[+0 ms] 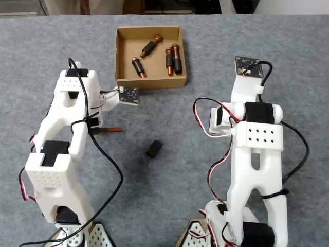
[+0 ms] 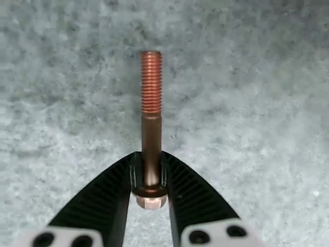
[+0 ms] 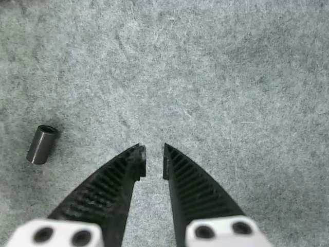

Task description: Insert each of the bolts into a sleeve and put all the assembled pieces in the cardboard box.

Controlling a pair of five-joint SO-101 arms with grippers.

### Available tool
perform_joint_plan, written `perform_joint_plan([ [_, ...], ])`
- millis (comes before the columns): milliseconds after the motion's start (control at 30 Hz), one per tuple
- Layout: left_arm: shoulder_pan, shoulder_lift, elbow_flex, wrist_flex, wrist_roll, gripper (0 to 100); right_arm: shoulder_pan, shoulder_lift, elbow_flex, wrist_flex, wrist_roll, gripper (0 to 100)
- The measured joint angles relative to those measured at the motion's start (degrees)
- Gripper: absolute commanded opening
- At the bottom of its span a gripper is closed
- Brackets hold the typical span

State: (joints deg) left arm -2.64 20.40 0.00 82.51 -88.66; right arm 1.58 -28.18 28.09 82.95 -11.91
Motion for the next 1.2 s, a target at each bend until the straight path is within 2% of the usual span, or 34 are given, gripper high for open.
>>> perform_joint_plan([
  [67, 0.0, 0.0, 0.1, -2.3, 4.0, 4, 0.0, 0.0, 0.0, 0.0, 0.0, 7.4],
  [233, -0.2, -0.4, 0.2, -5.6, 17.3, 24, 0.0, 0.0, 0.0, 0.0, 0.0, 7.4],
  [300, -0.3, -0.6, 0.2, -5.9, 23.9, 27, 0.0, 0.0, 0.0, 0.0, 0.0, 7.4],
  [400, -0.4, -0.6, -0.3, -5.9, 30.9, 27, 0.0, 0.0, 0.0, 0.0, 0.0, 7.4],
  [533, -0.4, -0.6, -1.8, -5.9, 32.4, 26, 0.0, 0.0, 0.0, 0.0, 0.0, 7.4],
  [633, -0.4, -0.6, -5.3, -5.5, 33.7, 18, 0.0, 0.0, 0.0, 0.0, 0.0, 7.4],
  [700, -0.4, -0.6, -9.1, -1.1, 38.2, 13, 0.0, 0.0, 0.0, 0.0, 0.0, 7.4],
  [800, 0.6, -0.6, -16.9, 10.0, 50.5, 12, 0.0, 0.0, 0.0, 0.0, 0.0, 7.4],
  [867, 1.3, -1.4, -19.1, 15.7, 62.5, 15, 0.0, 0.0, 0.0, 0.0, 0.0, 7.5],
  [1033, 1.7, -2.2, -18.9, 17.3, 95.5, 24, 0.0, 0.0, 0.0, -1.9, 0.0, 7.5],
  [1200, 4.7, 0.7, -13.7, 17.3, 126.0, 25, 0.0, 0.0, 0.0, -2.5, 0.0, 7.4],
])
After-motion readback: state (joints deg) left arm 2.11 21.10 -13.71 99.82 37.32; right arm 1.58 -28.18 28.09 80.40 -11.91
